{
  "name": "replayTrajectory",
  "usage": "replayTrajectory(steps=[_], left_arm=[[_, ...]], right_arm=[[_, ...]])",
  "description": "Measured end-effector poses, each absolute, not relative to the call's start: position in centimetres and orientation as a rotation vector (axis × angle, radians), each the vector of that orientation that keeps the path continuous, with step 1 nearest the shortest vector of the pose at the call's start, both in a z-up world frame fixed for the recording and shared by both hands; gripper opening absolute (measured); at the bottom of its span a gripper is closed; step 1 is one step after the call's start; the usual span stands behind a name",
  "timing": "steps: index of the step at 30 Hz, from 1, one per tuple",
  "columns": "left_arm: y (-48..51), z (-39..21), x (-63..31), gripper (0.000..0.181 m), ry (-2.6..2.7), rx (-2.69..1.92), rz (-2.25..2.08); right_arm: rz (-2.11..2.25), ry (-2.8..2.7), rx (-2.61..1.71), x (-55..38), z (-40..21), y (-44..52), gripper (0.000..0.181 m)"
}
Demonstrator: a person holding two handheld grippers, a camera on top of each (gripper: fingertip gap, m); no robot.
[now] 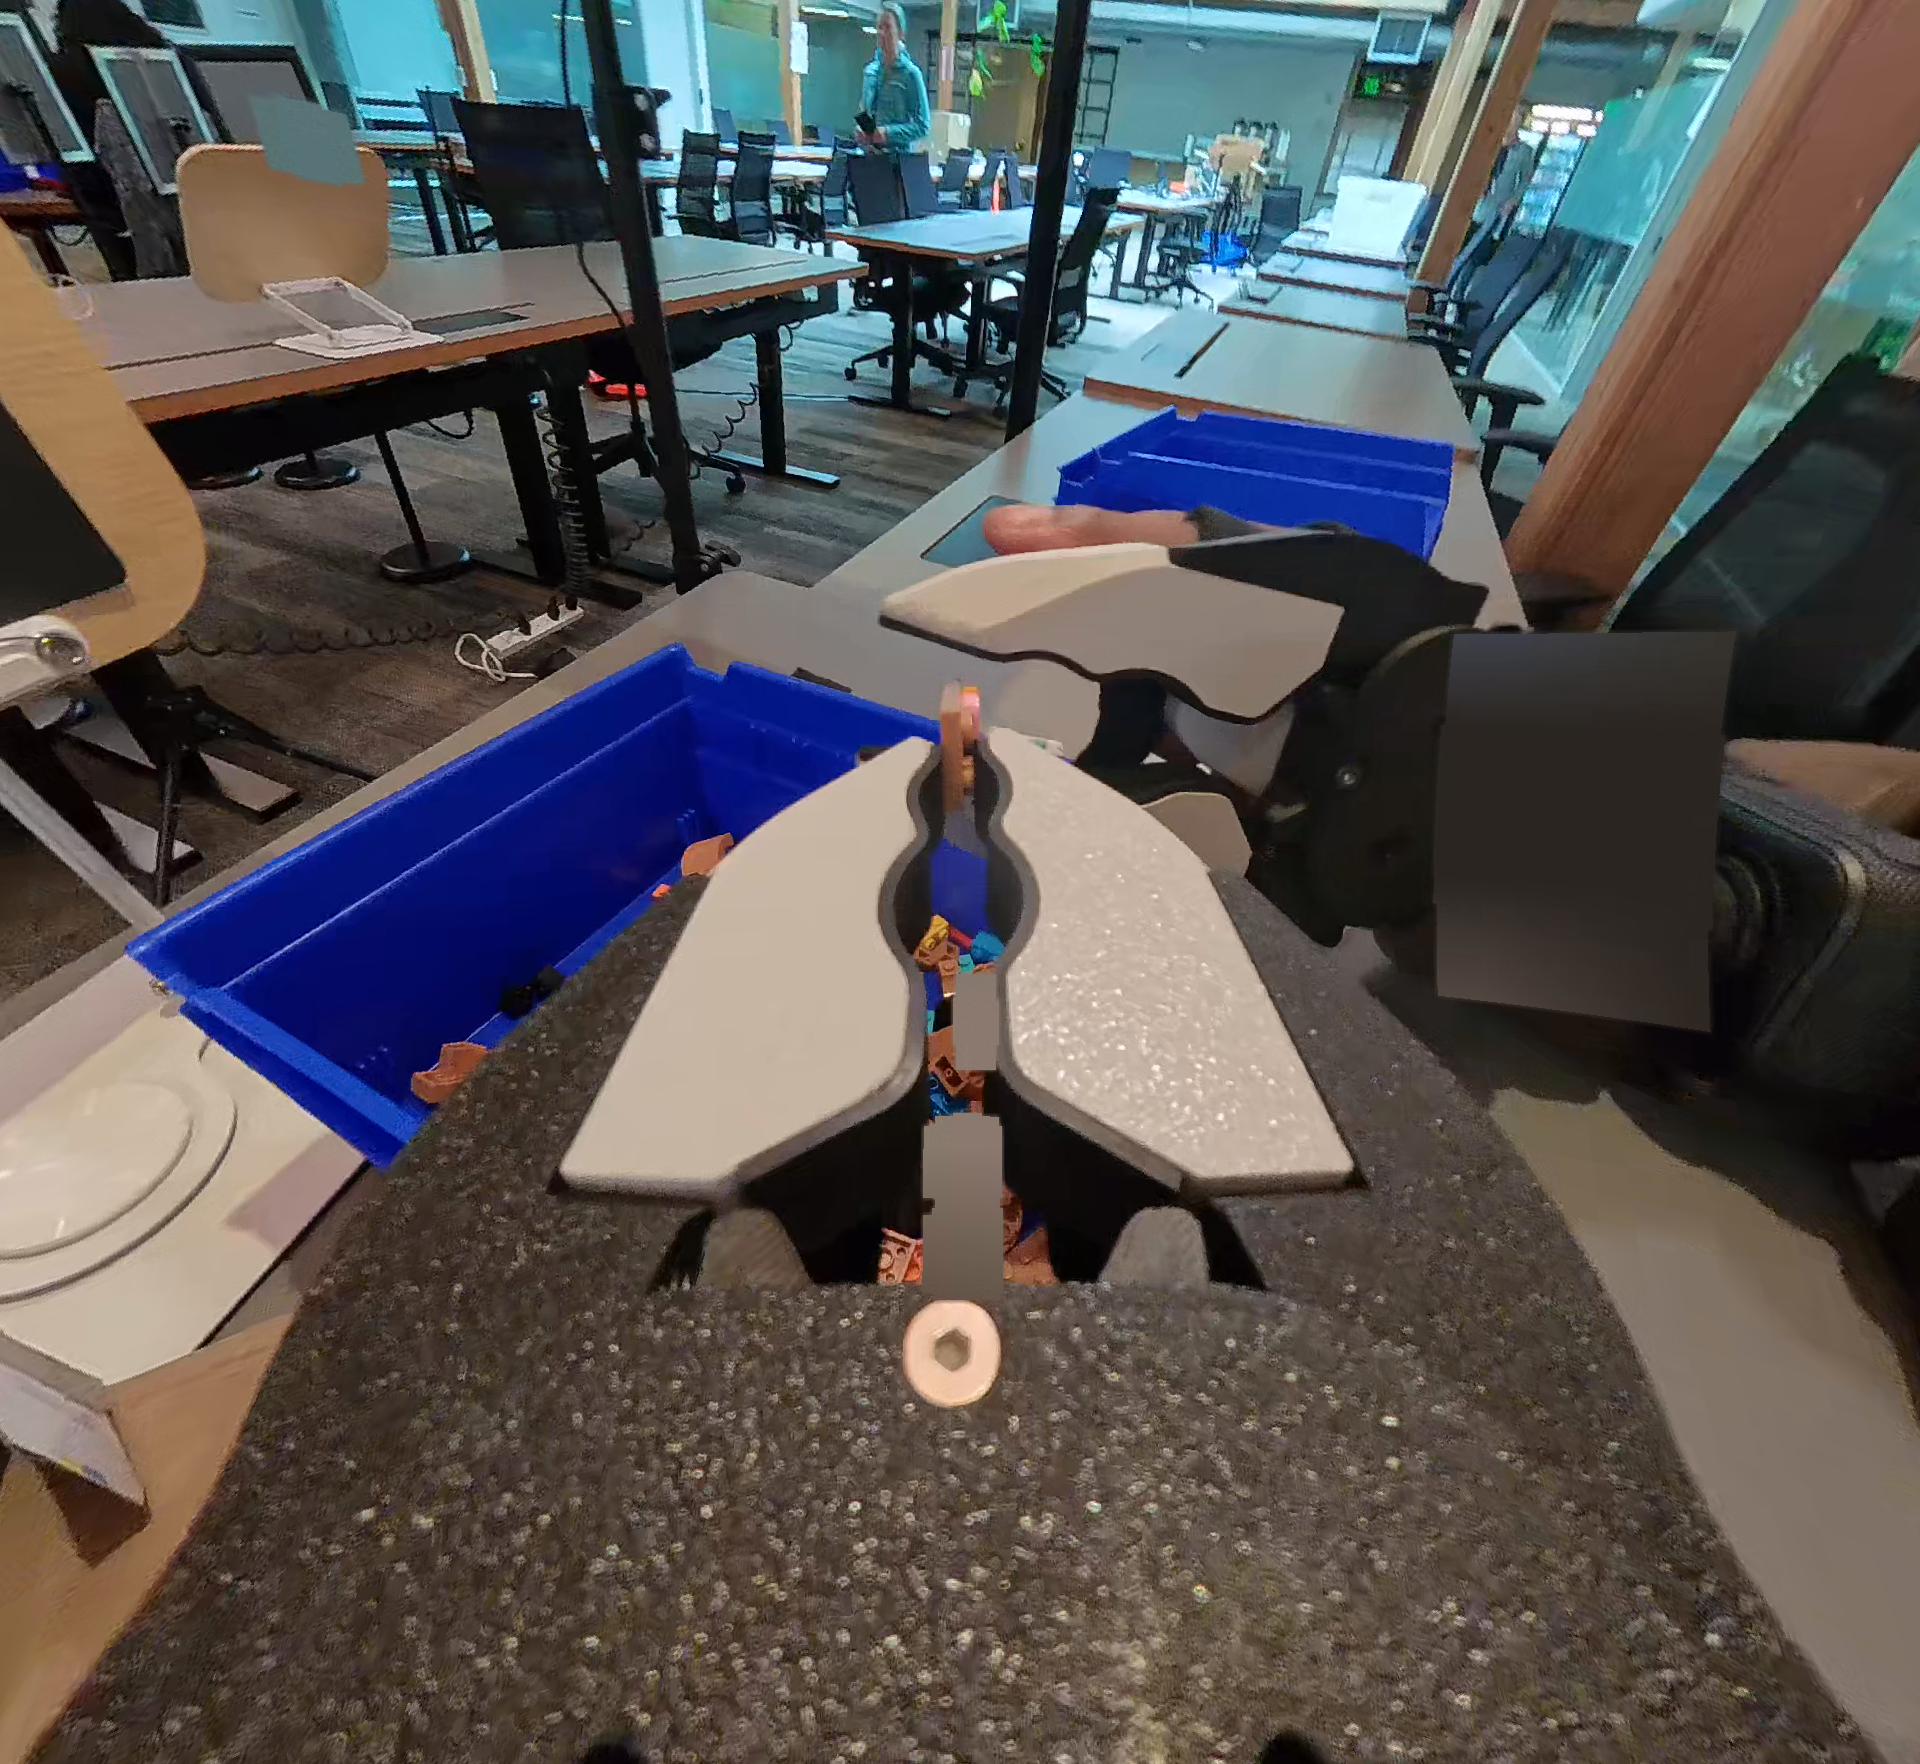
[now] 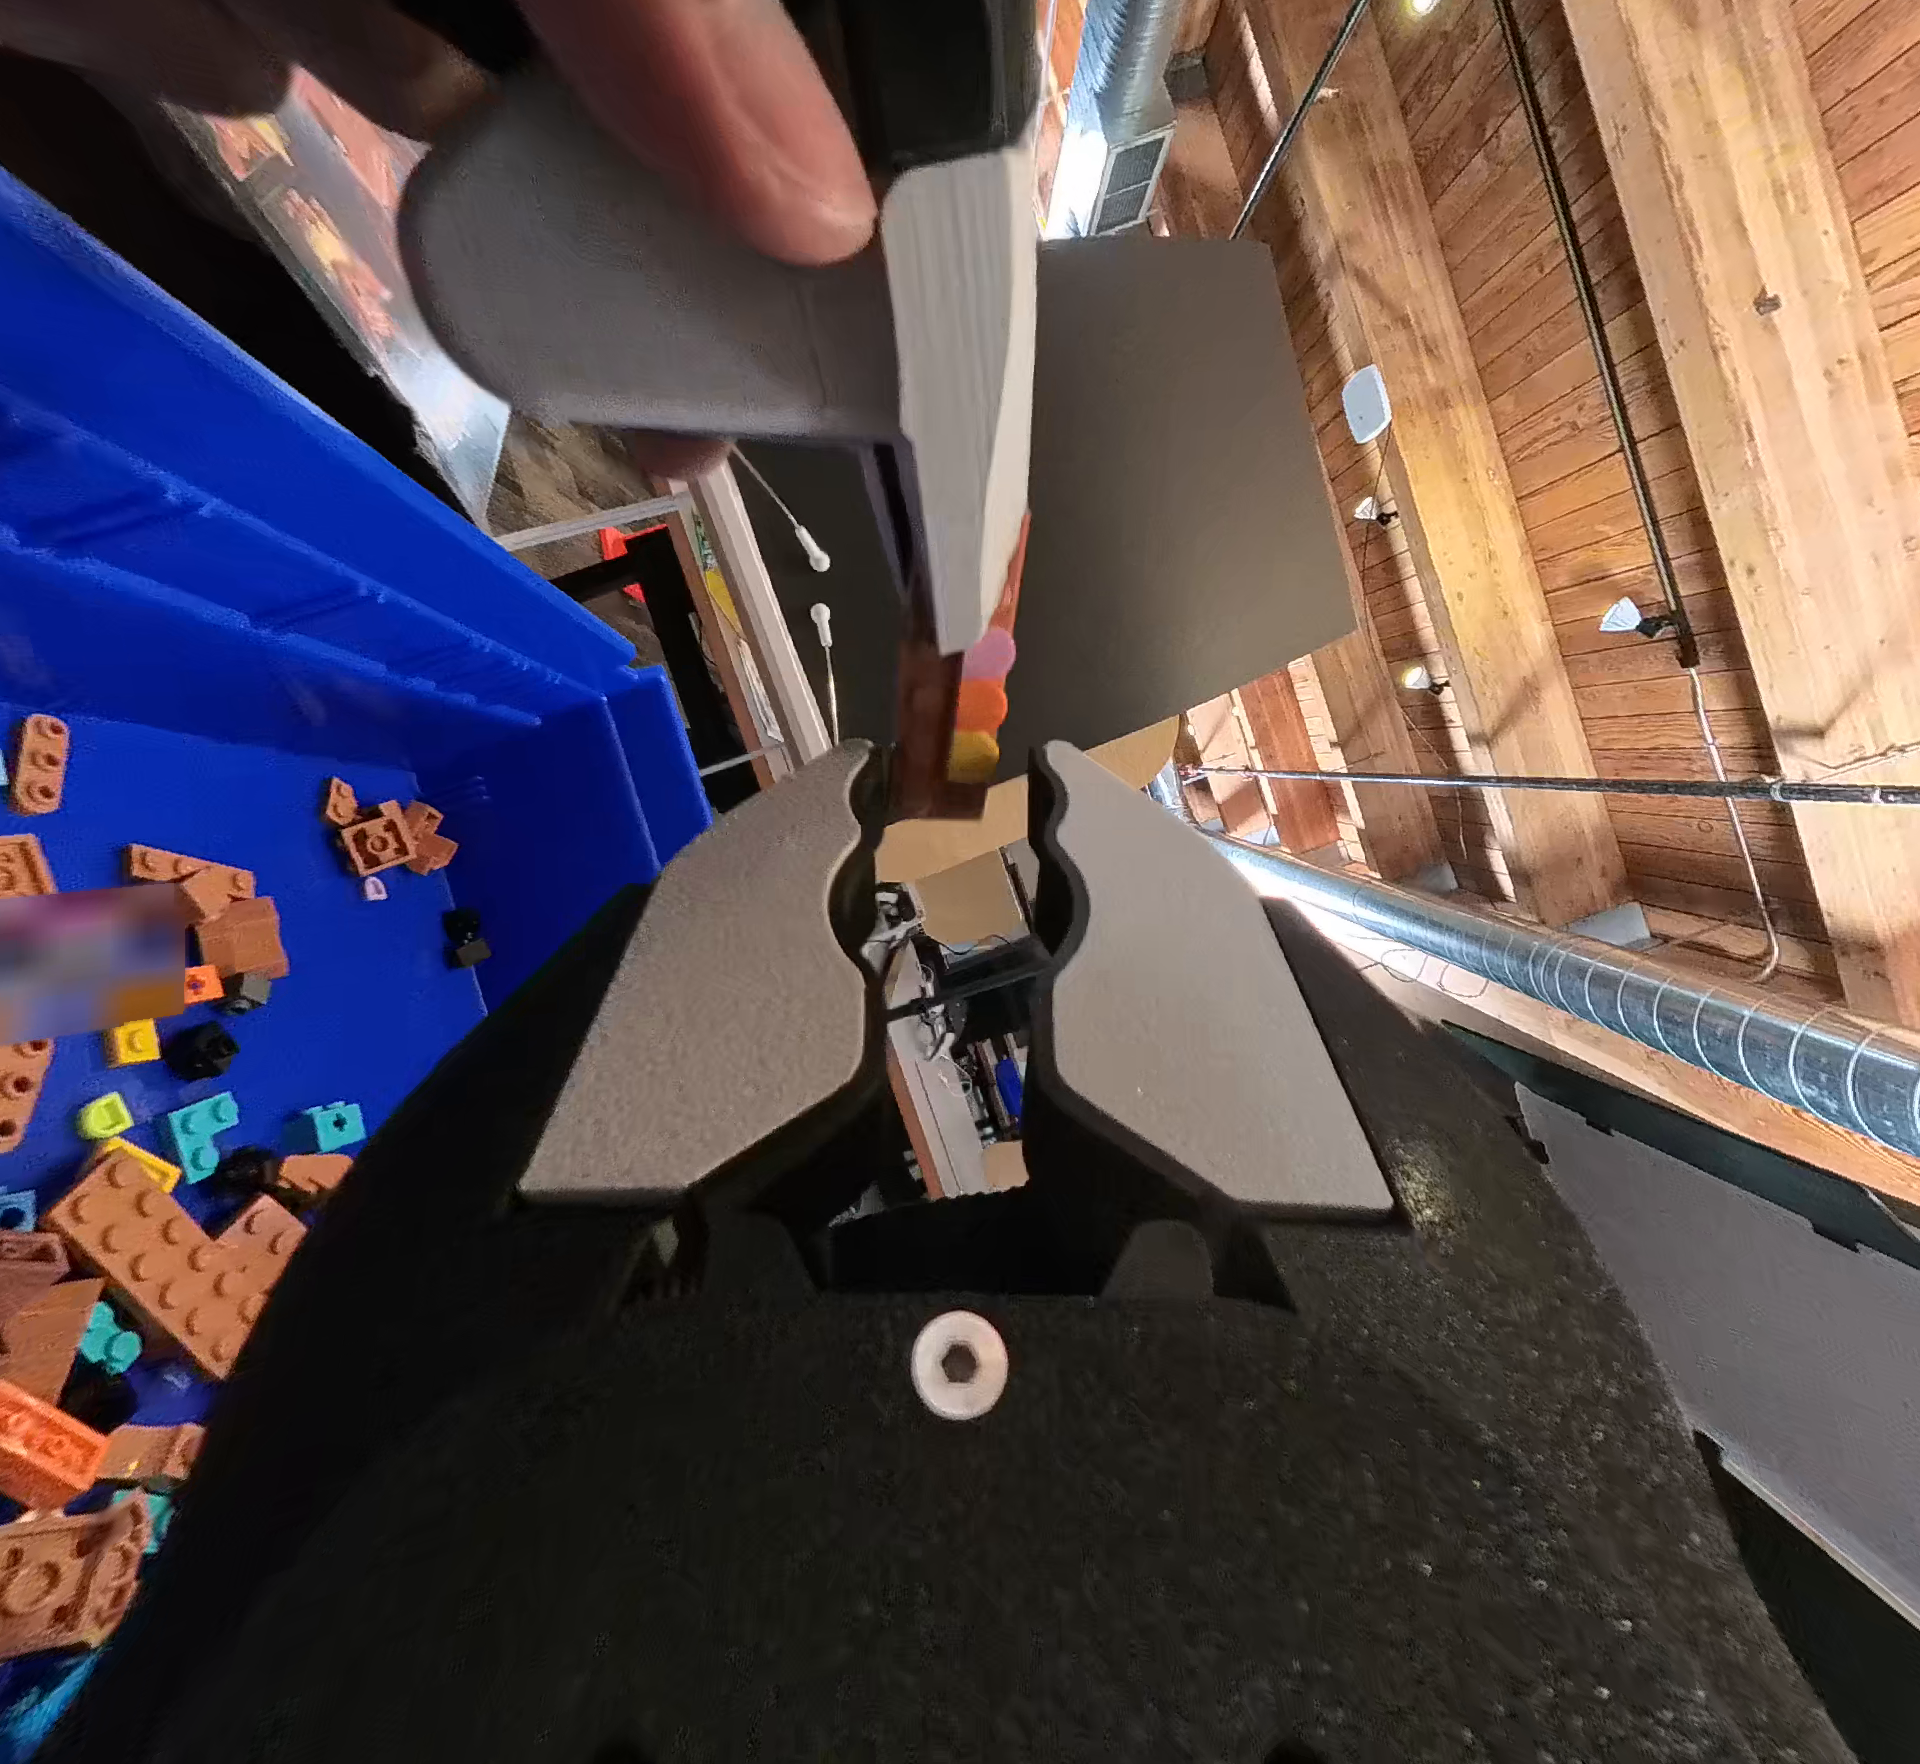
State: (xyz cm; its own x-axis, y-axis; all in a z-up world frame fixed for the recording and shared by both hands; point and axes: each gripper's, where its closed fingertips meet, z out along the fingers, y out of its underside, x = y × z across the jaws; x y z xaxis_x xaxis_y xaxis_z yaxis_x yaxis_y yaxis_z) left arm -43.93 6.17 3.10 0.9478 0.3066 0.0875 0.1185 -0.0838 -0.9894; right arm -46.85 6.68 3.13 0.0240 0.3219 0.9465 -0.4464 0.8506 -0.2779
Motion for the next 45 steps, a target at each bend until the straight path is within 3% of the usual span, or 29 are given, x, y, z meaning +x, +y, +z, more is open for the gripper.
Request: replayTrajectory(steps=[11,45], left_arm=[[7.0,3.1,-42.6,0.005,-0.249,-1.668,0.131],[7.3,3.4,-41.7,0.005,-0.195,-1.703,0.203]], right_arm=[[0.683,-1.454,0.088,-46.5,3.2,6.4,0.013],[0.636,-1.452,0.03,-47.1,3.2,7.2,0.021]])
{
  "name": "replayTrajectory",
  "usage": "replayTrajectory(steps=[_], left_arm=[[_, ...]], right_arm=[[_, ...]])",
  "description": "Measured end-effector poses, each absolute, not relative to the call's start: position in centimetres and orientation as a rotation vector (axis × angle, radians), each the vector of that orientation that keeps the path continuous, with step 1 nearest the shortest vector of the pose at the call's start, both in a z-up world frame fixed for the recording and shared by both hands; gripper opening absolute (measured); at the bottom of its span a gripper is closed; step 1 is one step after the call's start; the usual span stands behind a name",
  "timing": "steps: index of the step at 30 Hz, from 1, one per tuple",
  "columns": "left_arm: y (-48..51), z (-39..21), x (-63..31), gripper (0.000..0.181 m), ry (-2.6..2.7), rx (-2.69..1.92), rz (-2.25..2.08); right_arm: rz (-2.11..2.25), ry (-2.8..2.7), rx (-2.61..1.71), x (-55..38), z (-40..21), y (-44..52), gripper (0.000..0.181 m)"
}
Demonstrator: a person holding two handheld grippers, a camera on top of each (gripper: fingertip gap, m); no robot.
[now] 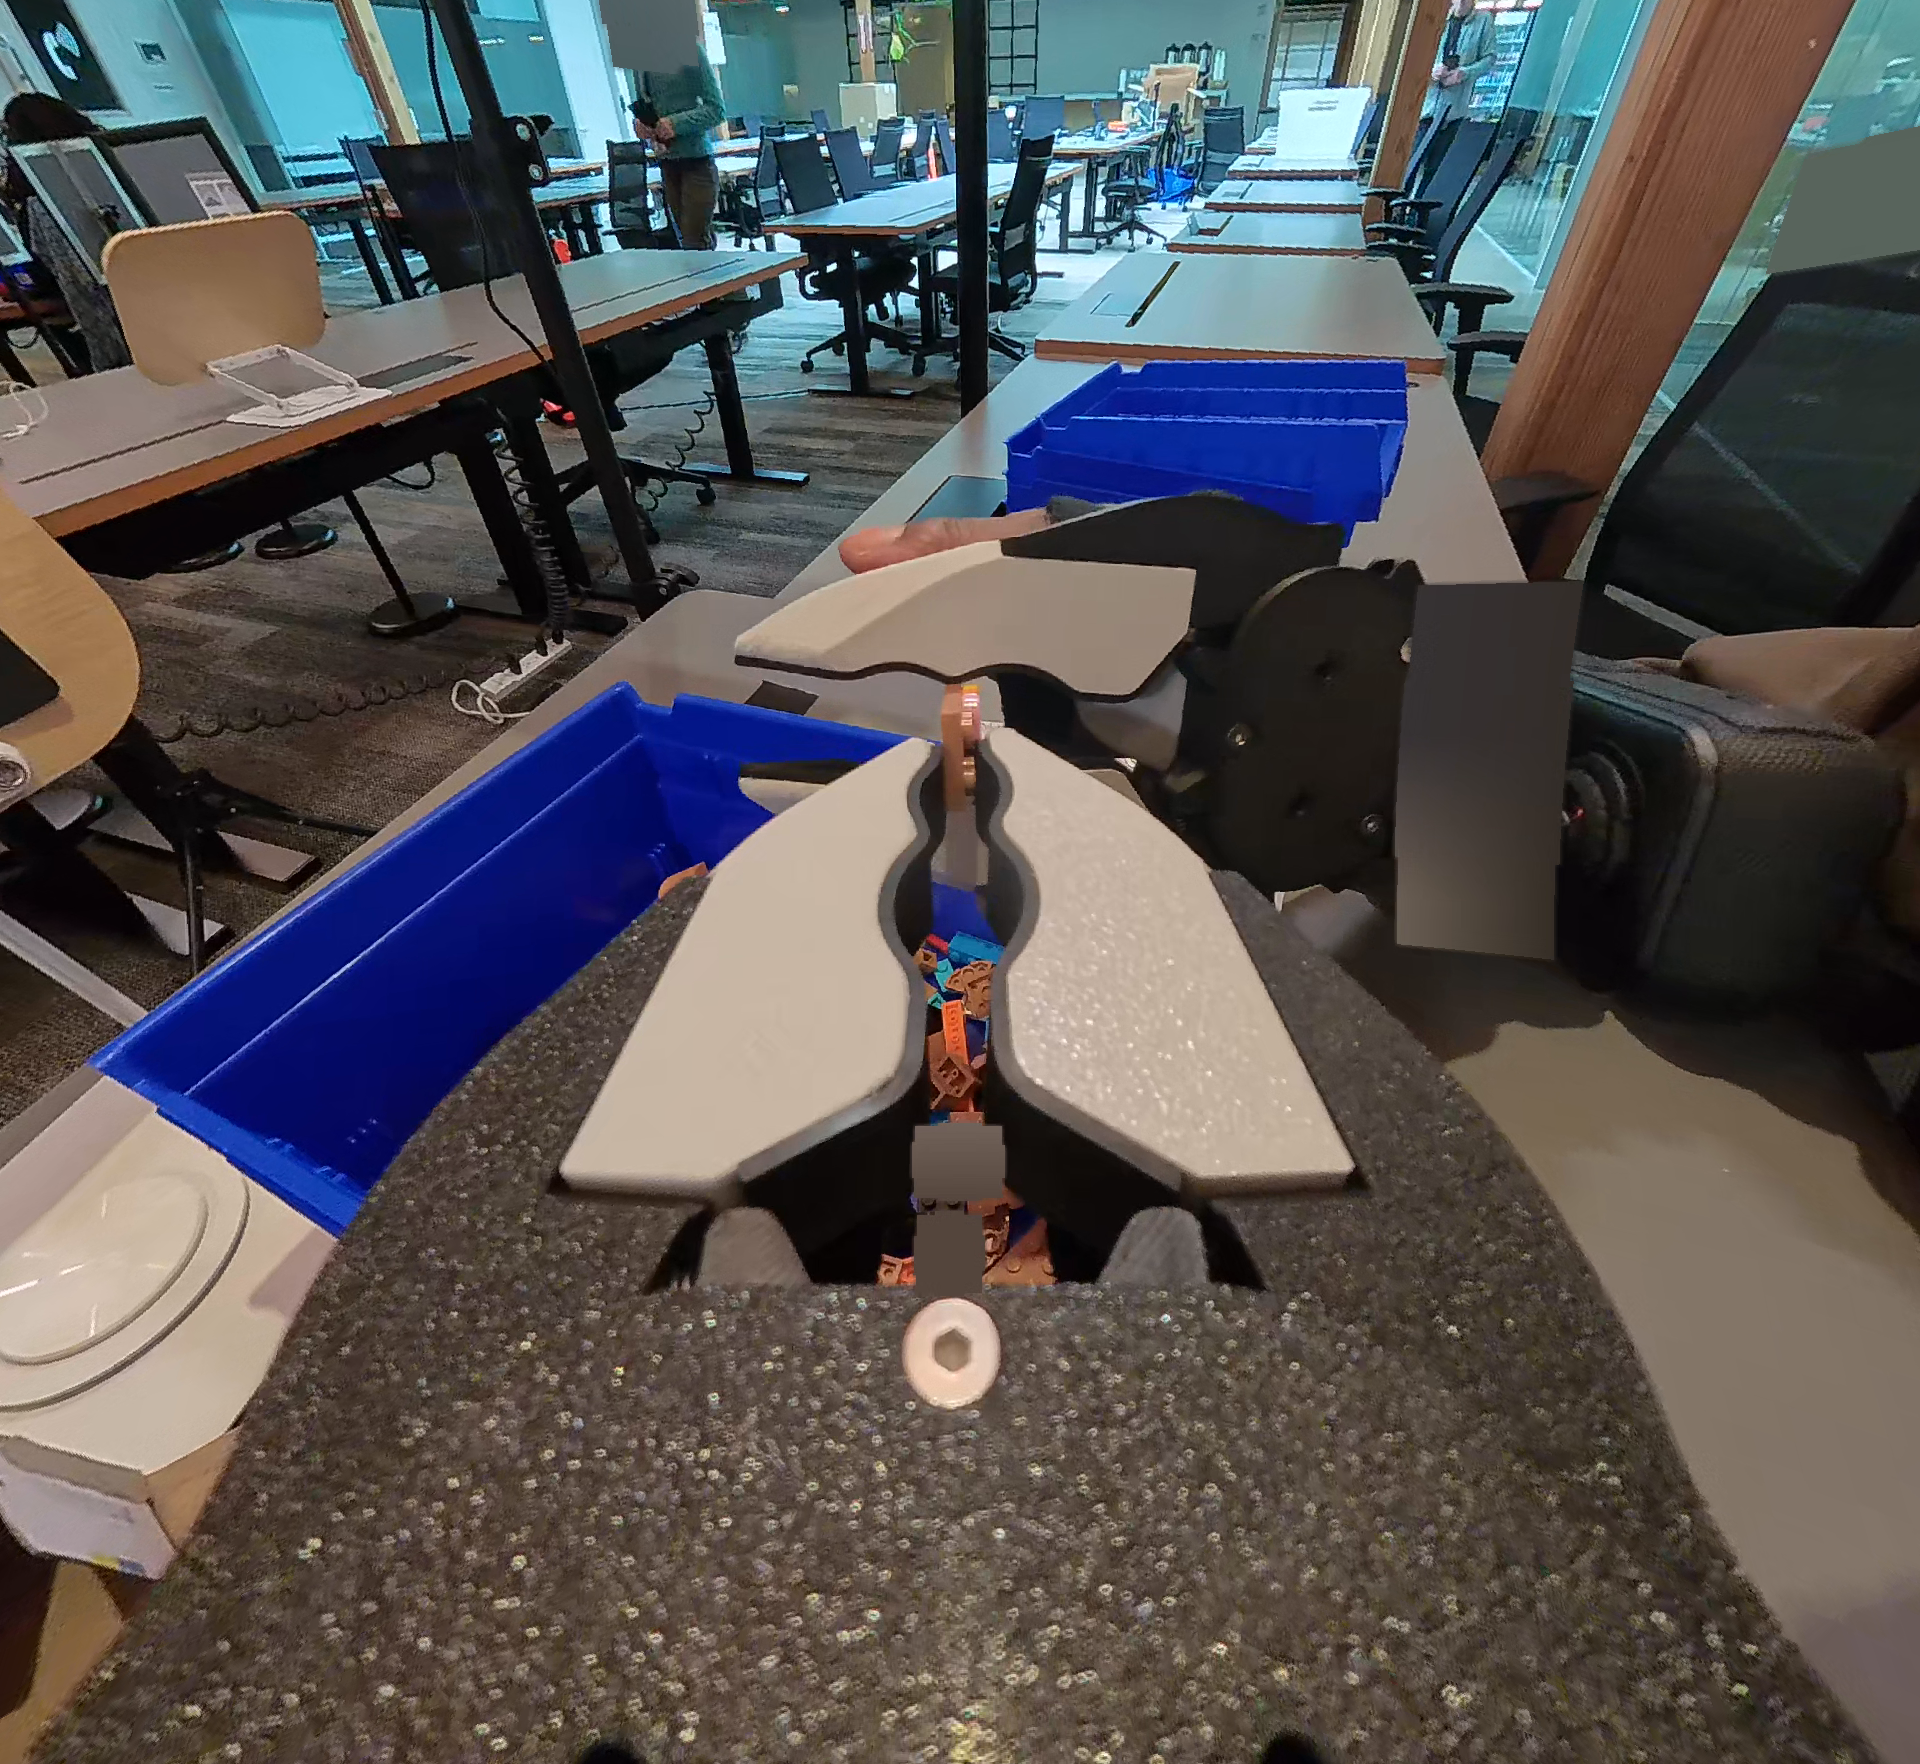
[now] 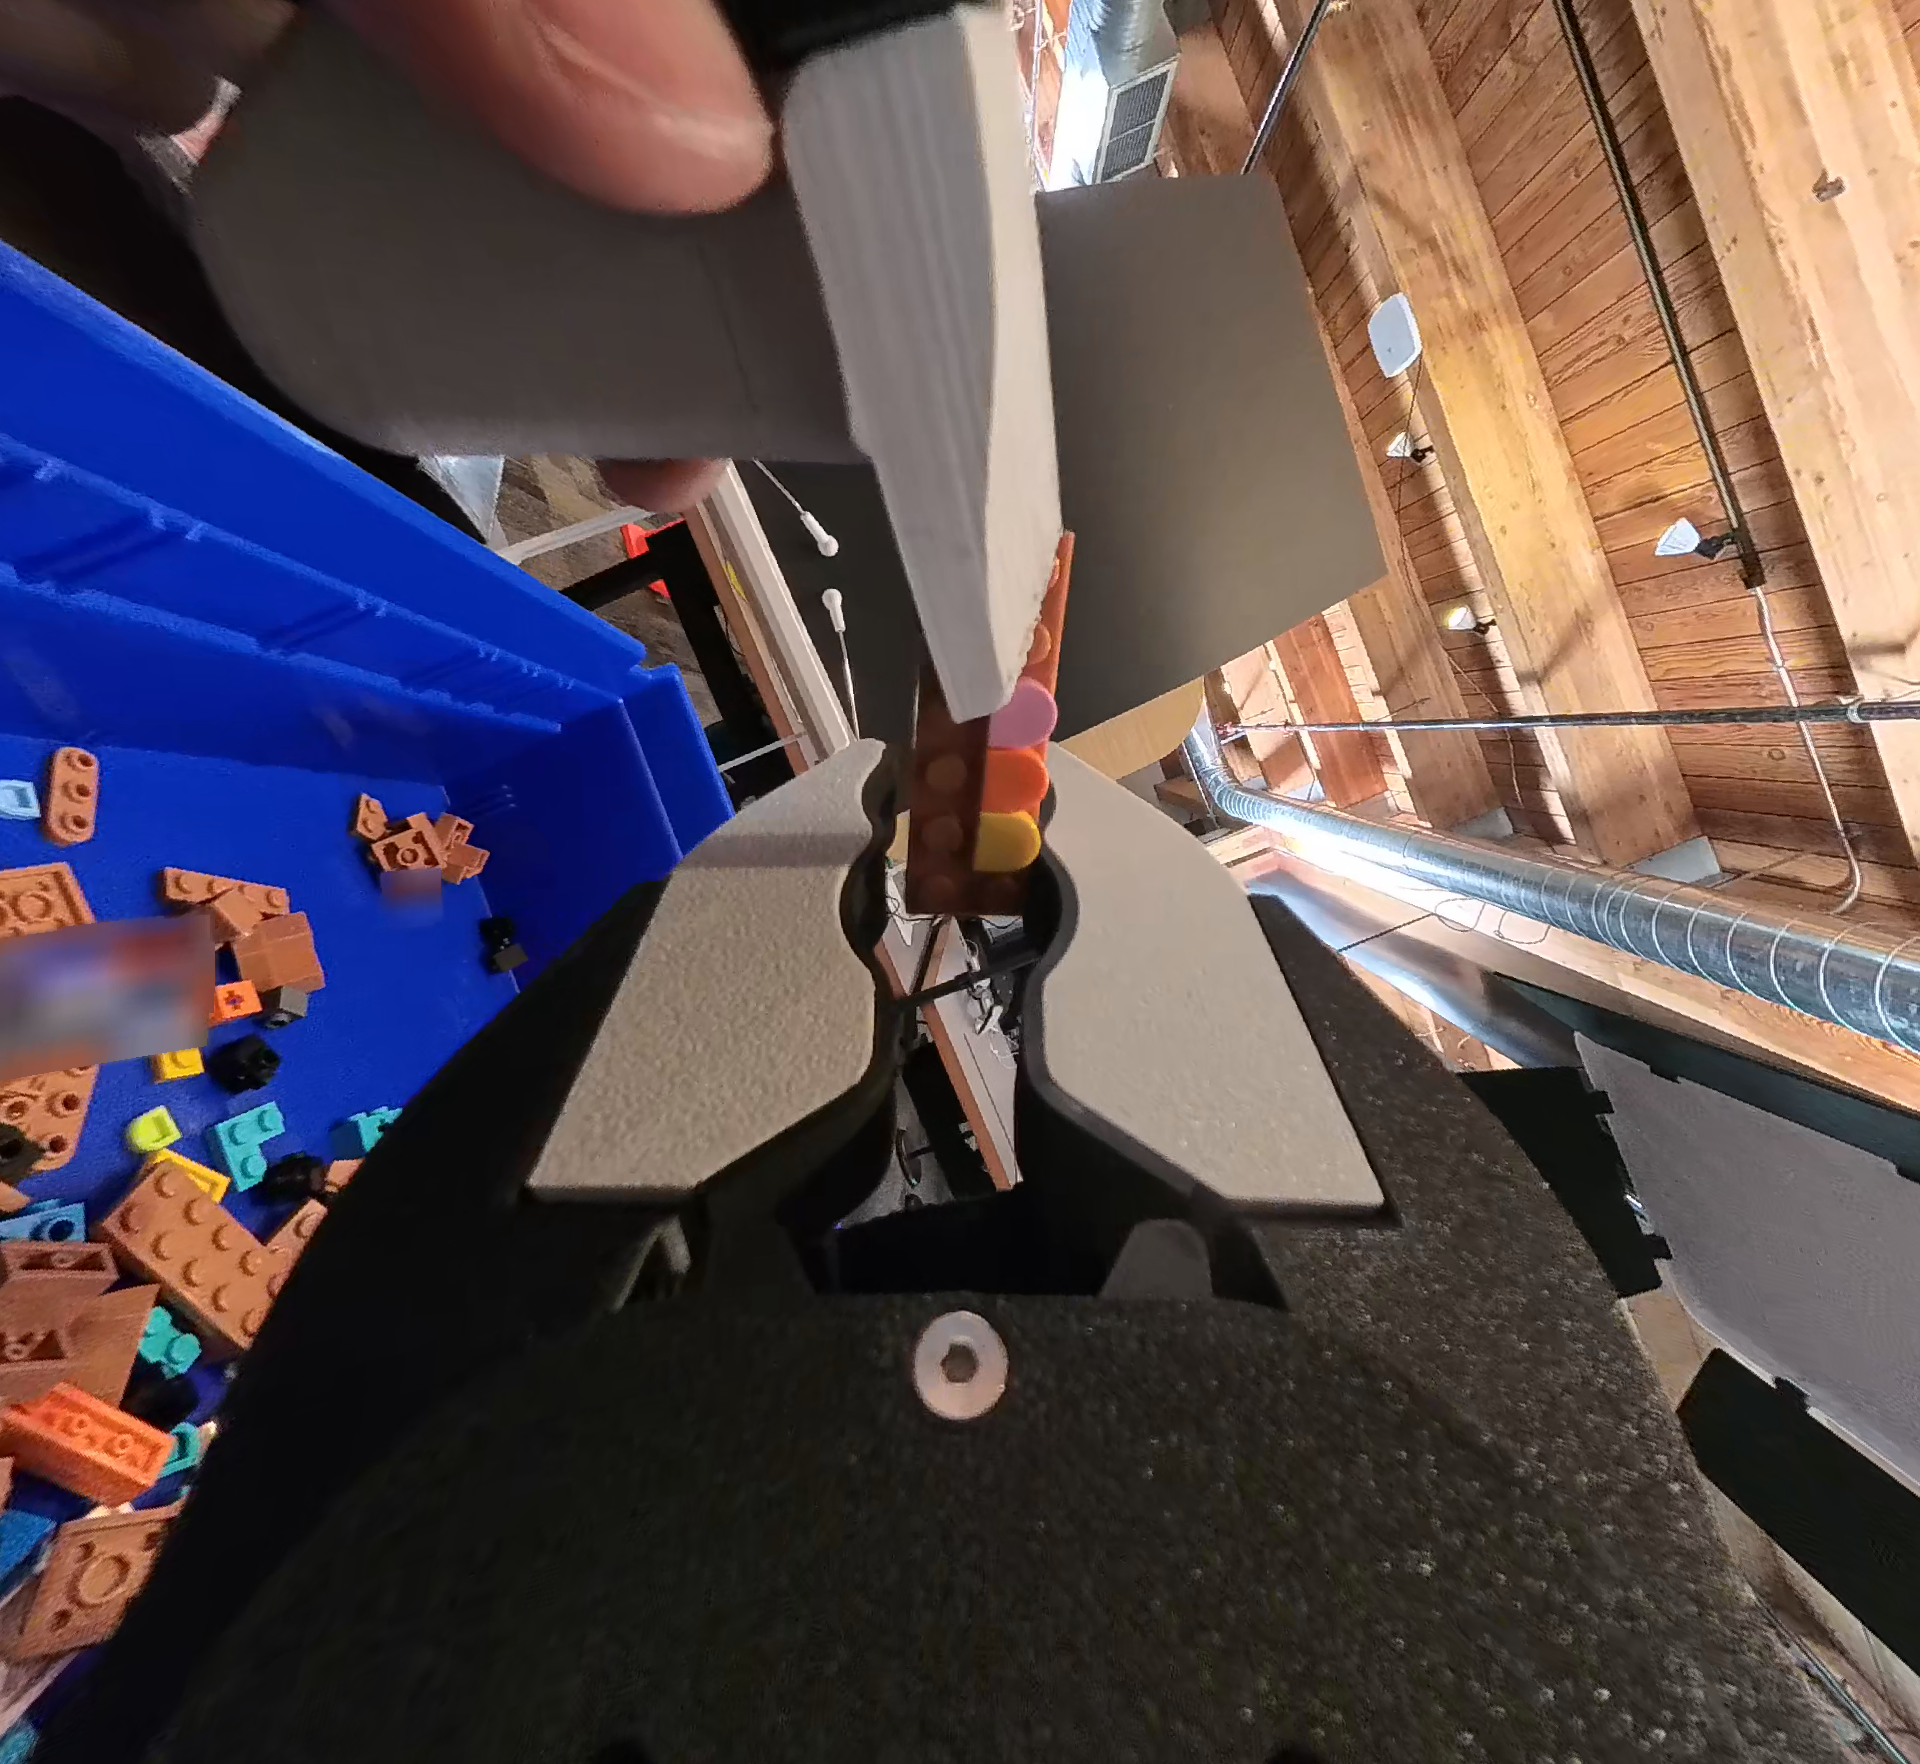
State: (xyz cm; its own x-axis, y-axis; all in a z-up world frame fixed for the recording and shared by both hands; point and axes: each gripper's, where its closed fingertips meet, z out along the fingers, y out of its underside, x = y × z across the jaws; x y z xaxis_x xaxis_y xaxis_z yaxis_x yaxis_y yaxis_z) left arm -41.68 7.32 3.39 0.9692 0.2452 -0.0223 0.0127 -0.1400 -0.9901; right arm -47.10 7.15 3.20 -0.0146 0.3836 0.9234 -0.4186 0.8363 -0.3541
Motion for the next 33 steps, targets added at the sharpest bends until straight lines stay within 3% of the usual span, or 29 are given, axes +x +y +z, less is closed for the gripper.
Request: replayTrajectory(steps=[33], left_arm=[[7.28,3.09,-41.97,0.005,-0.233,-1.682,0.124]], right_arm=[[0.556,-1.427,0.063,-47.05,3.35,7.21,0.016]])
